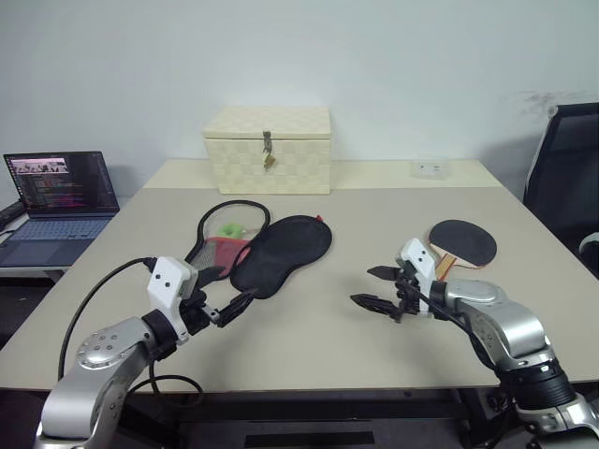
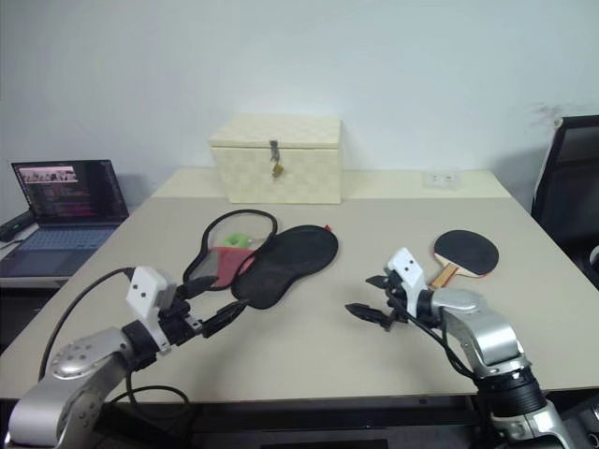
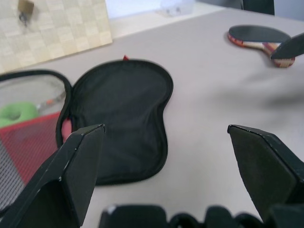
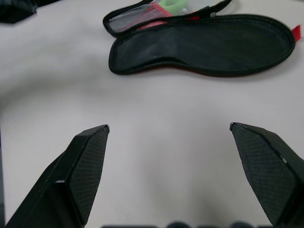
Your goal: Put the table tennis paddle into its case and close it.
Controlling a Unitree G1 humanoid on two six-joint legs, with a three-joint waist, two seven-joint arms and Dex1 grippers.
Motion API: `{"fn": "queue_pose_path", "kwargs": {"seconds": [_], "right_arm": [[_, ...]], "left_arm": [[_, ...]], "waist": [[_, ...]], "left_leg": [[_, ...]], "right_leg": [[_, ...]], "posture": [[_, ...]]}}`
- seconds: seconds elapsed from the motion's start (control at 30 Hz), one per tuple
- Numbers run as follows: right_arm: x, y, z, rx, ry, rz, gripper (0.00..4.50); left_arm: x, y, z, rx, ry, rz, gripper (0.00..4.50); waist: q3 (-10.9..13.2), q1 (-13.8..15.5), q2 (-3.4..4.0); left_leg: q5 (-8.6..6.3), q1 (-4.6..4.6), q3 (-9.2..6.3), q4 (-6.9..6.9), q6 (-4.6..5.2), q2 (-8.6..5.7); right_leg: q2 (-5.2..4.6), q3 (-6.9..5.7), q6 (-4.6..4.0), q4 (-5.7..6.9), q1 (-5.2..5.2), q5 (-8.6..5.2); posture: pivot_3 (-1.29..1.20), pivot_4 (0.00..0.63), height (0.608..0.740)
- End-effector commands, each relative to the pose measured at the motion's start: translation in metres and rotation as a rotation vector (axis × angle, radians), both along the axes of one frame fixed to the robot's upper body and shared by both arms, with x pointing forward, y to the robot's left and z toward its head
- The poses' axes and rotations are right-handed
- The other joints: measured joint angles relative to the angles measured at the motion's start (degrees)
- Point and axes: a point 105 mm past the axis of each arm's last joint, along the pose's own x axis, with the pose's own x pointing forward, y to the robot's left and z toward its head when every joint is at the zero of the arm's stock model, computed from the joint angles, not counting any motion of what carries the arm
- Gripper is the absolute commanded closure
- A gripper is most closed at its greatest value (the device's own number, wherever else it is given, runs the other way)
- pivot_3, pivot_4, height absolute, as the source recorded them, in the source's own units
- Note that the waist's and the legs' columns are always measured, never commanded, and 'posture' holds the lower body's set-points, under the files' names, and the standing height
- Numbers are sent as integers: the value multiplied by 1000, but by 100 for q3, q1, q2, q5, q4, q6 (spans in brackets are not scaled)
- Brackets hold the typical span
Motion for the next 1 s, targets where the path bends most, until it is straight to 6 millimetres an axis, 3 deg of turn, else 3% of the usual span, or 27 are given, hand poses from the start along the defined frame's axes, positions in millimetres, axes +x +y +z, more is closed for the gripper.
{"fn": "queue_pose_path", "kwargs": {"seconds": [0.03, 0.2, 0.37, 0.53, 0.7, 0.83, 0.97, 1.0], "right_arm": [[12, 15, 11, 39, 21, -54, 19], [41, 47, 6, 69, 74, -185, 19], [57, 68, 2, 70, 73, -259, 19], [33, 68, 15, 95, 45, -103, 19], [-2, 55, 26, 79, 20, 53, 19], [-31, 30, 33, 37, -3, 118, 0], [-36, 20, 34, 23, -7, 86, 0], [-36, 19, 34, 23, -7, 76, 0]], "left_arm": [[0, 9, 19, 22, -44, -31, 0], [9, 30, 17, 79, -34, 5, 0], [21, 33, 13, 115, -43, 8, 0], [33, 22, -7, 176, 8, -75, 0], [47, 6, -12, 181, 30, -178, 0], [68, -10, -27, 281, 45, -264, 954], [75, -24, -37, 325, 59, -354, 2450], [76, -25, -40, 341, 63, -367, 2450]], "waist": [[0, -1, 1], [1, -6, 1], [1, 14, 2], [2, 32, 3], [2, 12, 4], [3, 25, 4], [4, -24, 3], [4, -42, 3]], "left_leg": [[0, 0, 2, 0, 0, -1], [0, 5, 7, -2, 0, 1], [0, -9, 2, -9, -1, -2], [0, -24, -10, -5, -1, -15], [0, -24, -14, -4, 0, -11], [0, -24, -19, -3, 0, -11], [0, -25, -6, -1, 1, -16], [-1, -25, -5, -1, 1, -15]], "right_leg": [[0, 0, 0, 0, 0, 0], [1, 2, -3, 1, -1, -2], [0, -4, -4, -1, -14, -1], [-10, -12, -1, -3, -19, 1], [-7, -17, -1, 0, -18, 0], [0, -24, -1, 0, -16, -1], [3, -14, 2, -2, -16, 0], [2, -12, 2, -1, -17, 0]], "posture": [[0, 150, 740], [0, 150, 740], [0, 150, 740], [0, 150, 740], [0, 150, 740], [0, 150, 740], [0, 150, 740], [0, 150, 740]]}}
